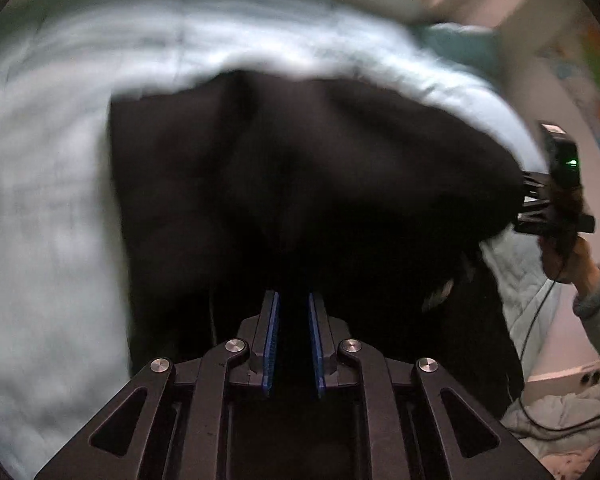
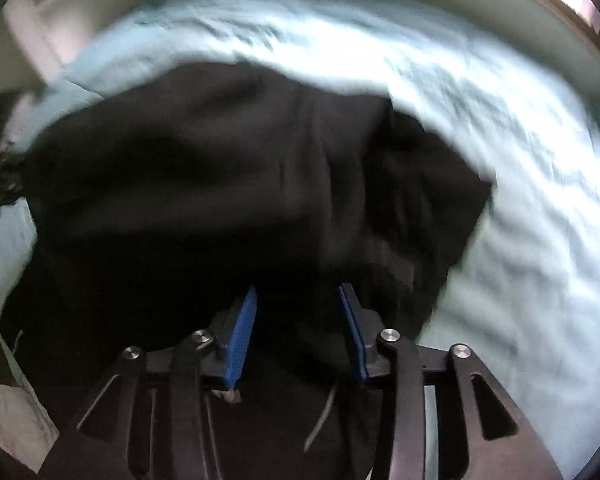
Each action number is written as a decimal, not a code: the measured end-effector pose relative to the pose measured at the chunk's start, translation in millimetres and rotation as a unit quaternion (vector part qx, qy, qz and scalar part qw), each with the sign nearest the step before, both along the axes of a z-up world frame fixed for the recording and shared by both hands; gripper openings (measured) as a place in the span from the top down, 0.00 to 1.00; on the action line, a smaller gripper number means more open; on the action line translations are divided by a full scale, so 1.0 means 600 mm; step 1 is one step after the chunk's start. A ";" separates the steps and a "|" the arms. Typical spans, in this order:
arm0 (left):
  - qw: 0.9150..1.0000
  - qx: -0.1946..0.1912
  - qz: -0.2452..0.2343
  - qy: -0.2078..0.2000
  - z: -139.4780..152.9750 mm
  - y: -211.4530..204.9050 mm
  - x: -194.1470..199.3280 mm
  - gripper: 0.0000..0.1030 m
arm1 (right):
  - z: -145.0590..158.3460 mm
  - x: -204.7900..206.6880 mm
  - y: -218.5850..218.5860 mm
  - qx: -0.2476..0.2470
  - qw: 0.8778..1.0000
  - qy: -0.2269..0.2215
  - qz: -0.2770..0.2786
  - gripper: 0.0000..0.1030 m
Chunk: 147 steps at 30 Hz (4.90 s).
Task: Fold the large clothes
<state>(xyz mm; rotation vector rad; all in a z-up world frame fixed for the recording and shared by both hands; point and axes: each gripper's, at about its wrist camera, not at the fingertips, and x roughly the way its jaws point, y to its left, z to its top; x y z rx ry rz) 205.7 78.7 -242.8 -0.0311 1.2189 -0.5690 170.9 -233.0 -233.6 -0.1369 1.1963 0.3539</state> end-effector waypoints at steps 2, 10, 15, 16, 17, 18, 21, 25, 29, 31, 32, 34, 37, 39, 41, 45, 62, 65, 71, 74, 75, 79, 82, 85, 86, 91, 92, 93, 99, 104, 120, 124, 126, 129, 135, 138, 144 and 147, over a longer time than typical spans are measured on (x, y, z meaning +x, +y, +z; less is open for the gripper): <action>0.999 0.000 0.029 0.014 0.003 0.024 -0.025 0.87 | -0.003 -0.026 -0.030 0.015 0.999 0.014 -0.029 0.58; 0.991 -0.064 0.028 -0.110 0.200 -0.019 0.014 0.82 | 0.147 -0.020 -0.043 0.110 0.988 -0.064 -0.085 0.48; 0.991 -0.078 0.021 -0.109 0.202 -0.081 0.091 0.70 | 0.177 0.069 0.053 0.137 0.984 -0.064 -0.092 0.48; 0.992 -0.080 0.024 -0.091 0.181 -0.089 0.109 0.70 | 0.164 0.086 0.069 0.141 0.984 -0.055 -0.091 0.48; 0.993 -0.083 0.024 -0.074 0.164 -0.095 0.121 0.70 | 0.150 0.098 0.076 0.143 0.985 -0.047 -0.090 0.48; 0.995 -0.089 0.020 -0.047 0.134 -0.100 0.129 0.69 | 0.117 0.110 0.091 0.136 0.986 -0.031 -0.092 0.47; 0.998 -0.057 -0.004 0.040 -0.001 -0.104 0.129 0.67 | 0.010 0.113 0.118 0.095 0.991 0.028 -0.087 0.46; 0.990 -0.083 0.036 0.106 -0.131 -0.068 0.107 0.69 | -0.141 0.088 0.119 0.079 0.989 0.081 -0.097 0.47; 0.989 -0.108 0.056 0.088 -0.099 -0.049 0.092 0.69 | -0.128 0.075 0.101 0.108 0.986 0.059 -0.115 0.46; 0.992 -0.097 0.038 0.069 -0.067 -0.054 0.078 0.69 | -0.105 0.066 0.099 0.108 0.987 0.053 -0.103 0.44; 0.993 -0.094 0.029 0.058 -0.048 -0.059 0.073 0.69 | -0.091 0.059 0.094 0.112 0.987 0.049 -0.102 0.41; 0.993 -0.108 0.018 0.034 -0.006 -0.068 0.066 0.69 | -0.060 0.044 0.078 0.135 0.984 0.038 -0.110 0.39; 0.992 -0.126 0.016 0.011 0.024 -0.082 0.076 0.68 | -0.020 0.046 0.058 0.156 0.980 0.008 -0.125 0.38; 0.992 -0.127 0.004 0.012 0.030 -0.094 0.093 0.67 | -0.008 0.051 0.059 0.147 0.981 0.001 -0.122 0.38; 0.994 -0.109 -0.006 0.032 0.014 -0.111 0.101 0.67 | -0.010 0.048 0.058 0.136 0.985 0.004 -0.110 0.38; 0.998 -0.035 0.019 0.053 -0.058 -0.116 0.100 0.67 | -0.066 0.034 0.082 0.101 0.989 0.044 -0.100 0.38; 0.987 -0.040 0.151 -0.026 0.113 0.163 -0.167 0.65 | 0.013 -0.190 -0.029 0.088 0.977 0.026 -0.190 0.38; 0.980 -0.004 0.195 -0.041 0.123 0.239 -0.231 0.65 | 0.030 -0.254 -0.092 0.080 0.971 0.020 -0.224 0.38; 0.961 -0.053 0.270 -0.012 0.113 0.340 -0.299 0.65 | 0.045 -0.332 -0.169 0.115 0.949 0.021 -0.293 0.37; 0.964 -0.023 0.264 -0.004 0.091 0.325 -0.319 0.65 | 0.025 -0.369 -0.186 0.138 0.939 0.040 -0.313 0.32; 0.966 -0.024 0.258 0.011 0.077 0.320 -0.322 0.65 | 0.012 -0.382 -0.189 0.143 0.935 0.053 -0.319 0.32; 0.962 -0.047 0.253 0.096 0.019 0.318 -0.344 0.64 | -0.029 -0.416 -0.187 0.167 0.925 0.090 -0.329 0.32; 0.956 -0.057 0.256 0.129 -0.015 0.318 -0.362 0.64 | -0.055 -0.440 -0.176 0.163 0.923 0.111 -0.329 0.32; 0.950 -0.079 0.254 0.160 -0.049 0.315 -0.383 0.64 | -0.076 -0.457 -0.163 0.160 0.924 0.130 -0.322 0.32; 0.950 -0.078 0.253 0.163 -0.056 0.313 -0.388 0.64 | -0.081 -0.460 -0.161 0.162 0.925 0.128 -0.319 0.32; 0.948 -0.084 0.261 0.160 -0.084 0.310 -0.404 0.63 | -0.105 -0.484 -0.152 0.149 0.926 0.146 -0.316 0.32; 0.948 -0.088 0.263 0.158 -0.085 0.312 -0.404 0.63 | -0.108 -0.488 -0.150 0.149 0.925 0.149 -0.315 0.32; 0.947 -0.093 0.264 0.156 -0.089 0.314 -0.403 0.63 | -0.114 -0.494 -0.148 0.148 0.925 0.153 -0.314 0.32; 0.935 -0.109 0.283 0.183 -0.119 0.324 -0.400 0.63 | -0.143 -0.520 -0.136 0.139 0.925 0.173 -0.310 0.32; 0.933 -0.116 0.284 0.191 -0.127 0.320 -0.399 0.59 | -0.164 -0.526 -0.135 0.144 0.921 0.177 -0.315 0.32; 0.954 -0.125 0.214 0.167 -0.108 0.264 -0.371 0.86 | -0.150 -0.500 -0.115 0.169 0.934 0.182 -0.259 0.44; 0.953 -0.111 0.226 0.170 -0.125 0.254 -0.366 0.86 | -0.172 -0.491 -0.108 0.180 0.927 0.196 -0.263 0.41; 0.952 -0.107 0.233 0.165 -0.125 0.255 -0.363 0.86 | -0.176 -0.483 -0.100 0.179 0.926 0.199 -0.266 0.49; 0.957 -0.096 0.232 0.149 -0.108 0.247 -0.356 0.90 | -0.159 -0.469 -0.100 0.178 0.931 0.182 -0.261 0.71; 0.956 -0.151 0.235 0.094 -0.022 0.251 -0.330 0.90 | -0.082 -0.440 -0.102 0.204 0.940 0.141 -0.236 0.80; 0.955 -0.179 0.227 0.064 0.030 0.242 -0.299 0.90 | -0.034 -0.410 -0.106 0.223 0.942 0.113 -0.225 0.81; 0.954 -0.211 0.211 0.010 0.122 0.220 -0.224 0.90 | 0.061 -0.339 -0.148 0.274 0.935 0.040 -0.222 0.82; 0.954 -0.220 0.203 -0.027 0.180 0.218 -0.167 0.90 | 0.108 -0.288 -0.165 0.295 0.930 0.010 -0.220 0.82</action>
